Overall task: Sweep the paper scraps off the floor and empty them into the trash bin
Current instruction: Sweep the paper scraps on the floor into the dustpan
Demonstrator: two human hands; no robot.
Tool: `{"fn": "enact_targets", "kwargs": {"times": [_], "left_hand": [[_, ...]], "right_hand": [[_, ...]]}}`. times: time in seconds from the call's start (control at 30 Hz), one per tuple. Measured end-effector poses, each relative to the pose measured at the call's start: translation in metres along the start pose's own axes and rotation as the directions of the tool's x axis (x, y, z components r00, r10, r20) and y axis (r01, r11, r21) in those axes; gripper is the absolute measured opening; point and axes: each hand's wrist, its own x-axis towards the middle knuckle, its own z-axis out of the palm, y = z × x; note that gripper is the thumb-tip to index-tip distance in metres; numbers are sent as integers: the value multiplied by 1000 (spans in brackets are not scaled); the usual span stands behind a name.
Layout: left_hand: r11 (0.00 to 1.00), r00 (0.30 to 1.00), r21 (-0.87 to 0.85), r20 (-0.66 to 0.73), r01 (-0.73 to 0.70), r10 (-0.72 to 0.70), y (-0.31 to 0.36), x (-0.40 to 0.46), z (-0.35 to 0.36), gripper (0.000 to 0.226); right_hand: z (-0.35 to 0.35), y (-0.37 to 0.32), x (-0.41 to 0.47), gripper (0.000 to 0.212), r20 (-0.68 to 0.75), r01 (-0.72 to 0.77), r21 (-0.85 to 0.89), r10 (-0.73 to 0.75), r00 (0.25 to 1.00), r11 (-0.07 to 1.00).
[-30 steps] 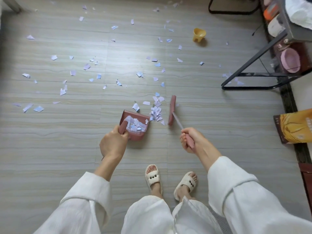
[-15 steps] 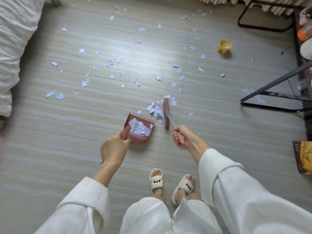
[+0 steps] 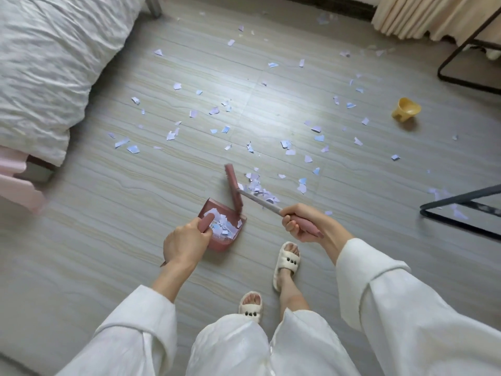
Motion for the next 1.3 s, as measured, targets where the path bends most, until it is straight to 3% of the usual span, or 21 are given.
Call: {"fn": "enact_targets", "kwargs": {"times": [0.13,0.33,0.57,0.83,1.13,1.3], "left_hand": [[999,999,24,5,40,-41,20,22,-5,25],[997,997,5,14,79,-80,65,62,-16,25],[1000,998,12,63,-8,7,122,107,-21,22],[986,969,0,183,-169,166,170,155,-37,8],[940,931,29,152,-340,332,193,191,-42,18],[934,924,5,147,-358,353,185,200,-45,23]], "right_hand": [[-10,-38,20,25,38,-48,-30,49,998,998],[-50,-107,26,28,-39,-63,-138,58,998,988],[-114,-153,-7,21,-36,-15,-18,14,999,1000],[-136,-160,-19,26,-210,79,53,-66,975,995],[-167,-113,-13,26,-553,167,120,-74,830,979],[-151,-92,8,21,-547,167,283,16,837,945]]}}
